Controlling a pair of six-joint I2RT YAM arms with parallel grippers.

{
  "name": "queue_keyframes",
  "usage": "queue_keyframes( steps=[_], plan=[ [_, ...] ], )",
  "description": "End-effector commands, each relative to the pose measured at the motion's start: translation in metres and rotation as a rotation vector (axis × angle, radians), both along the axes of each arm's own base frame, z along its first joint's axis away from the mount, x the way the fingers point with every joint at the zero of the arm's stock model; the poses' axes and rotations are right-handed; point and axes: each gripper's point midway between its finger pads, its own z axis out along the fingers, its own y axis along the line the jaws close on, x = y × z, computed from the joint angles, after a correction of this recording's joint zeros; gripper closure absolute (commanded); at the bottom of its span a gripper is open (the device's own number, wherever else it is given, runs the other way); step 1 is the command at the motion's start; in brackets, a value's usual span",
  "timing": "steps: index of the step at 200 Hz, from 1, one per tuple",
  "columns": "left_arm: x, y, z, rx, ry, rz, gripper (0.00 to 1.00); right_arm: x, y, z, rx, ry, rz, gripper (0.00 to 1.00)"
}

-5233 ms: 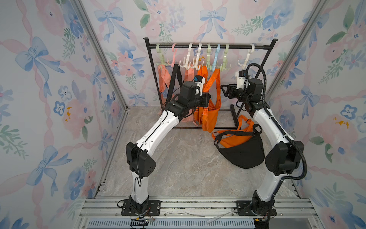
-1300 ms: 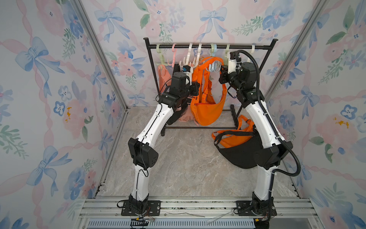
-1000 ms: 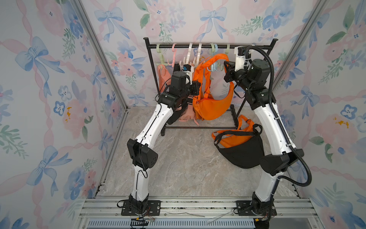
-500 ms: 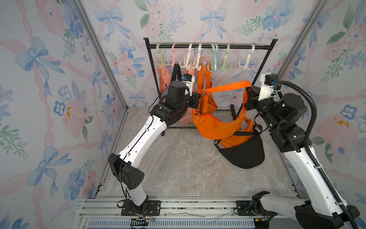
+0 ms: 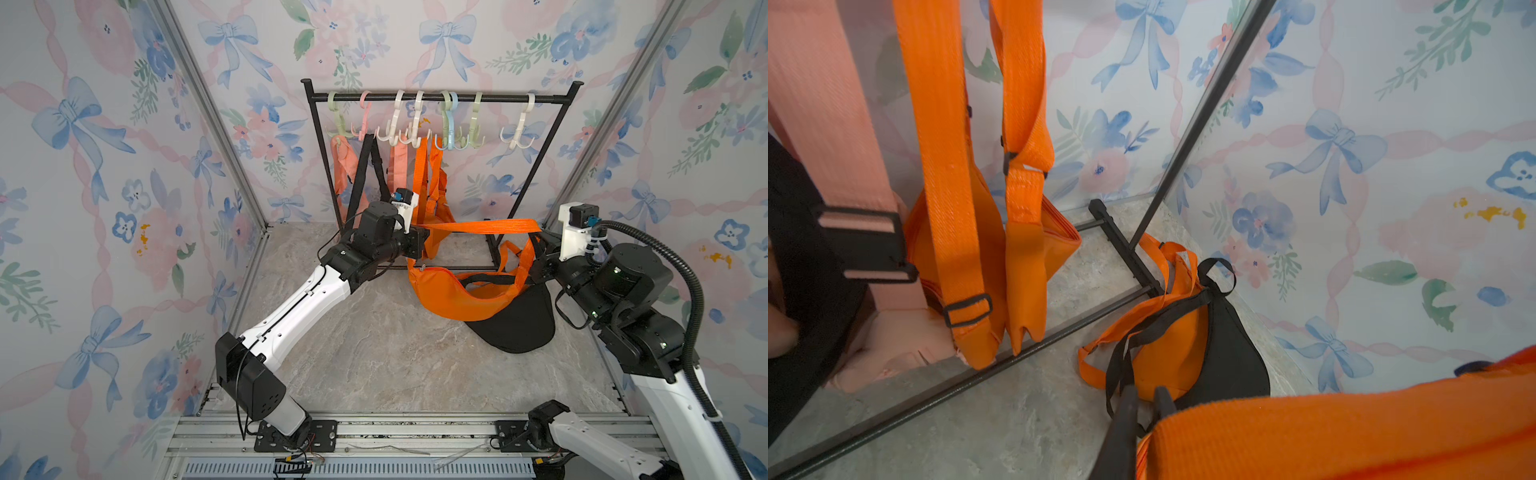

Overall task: Take the bag off the hook
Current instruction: Place the bag inside the bag.

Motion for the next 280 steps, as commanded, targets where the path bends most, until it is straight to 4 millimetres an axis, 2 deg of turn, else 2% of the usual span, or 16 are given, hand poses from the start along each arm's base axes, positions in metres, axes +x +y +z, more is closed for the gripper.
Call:
queue_keyframes(
  steps=[1, 33, 70, 86, 104, 127, 147, 162, 185, 200, 235, 280],
  plan=[
    [-0.006, 0.006, -0.019, 0.023, 0.028, 0.062, 0.88, -0.019, -0.034, 0.010, 0.060, -0.026, -0.146, 1.00],
    [-0.035, -0.023, -0.054, 0.056, 0.093, -0.039, 0.89, -0.040, -0.076, 0.005, 0.060, -0.009, -0.340, 1.00],
    [-0.076, -0.059, -0.075, 0.086, 0.131, -0.162, 0.89, -0.073, -0.138, 0.020, 0.042, -0.049, -0.651, 1.00],
    [-0.086, -0.073, -0.095, 0.103, 0.176, -0.201, 0.89, -0.073, -0.148, 0.016, -0.010, -0.040, -0.736, 1.00],
    [-0.089, -0.092, -0.130, 0.102, 0.272, -0.253, 0.89, -0.056, -0.147, -0.001, -0.073, -0.002, -0.788, 1.00],
    [-0.088, -0.119, -0.178, 0.106, 0.379, -0.313, 0.90, -0.020, -0.143, -0.036, -0.157, 0.080, -0.838, 1.00],
    [-0.080, -0.137, -0.220, 0.144, 0.446, -0.323, 0.91, 0.013, -0.156, -0.078, -0.169, 0.193, -0.884, 1.00],
    [-0.075, -0.150, -0.241, 0.150, 0.486, -0.339, 0.92, 0.033, -0.170, -0.108, -0.109, 0.273, -0.895, 1.00],
    [-0.067, -0.167, -0.258, 0.145, 0.516, -0.364, 0.93, 0.054, -0.190, -0.136, -0.069, 0.313, -0.942, 1.00],
    [-0.060, -0.176, -0.262, 0.136, 0.527, -0.374, 0.92, 0.068, -0.200, -0.152, -0.074, 0.343, -0.966, 1.00],
    [-0.037, -0.176, -0.276, 0.131, 0.565, -0.350, 0.92, 0.102, -0.211, -0.188, -0.068, 0.444, -0.973, 1.00],
    [-0.026, -0.173, -0.289, 0.132, 0.592, -0.332, 0.92, 0.118, -0.213, -0.220, -0.079, 0.501, -0.967, 1.00]
  ],
)
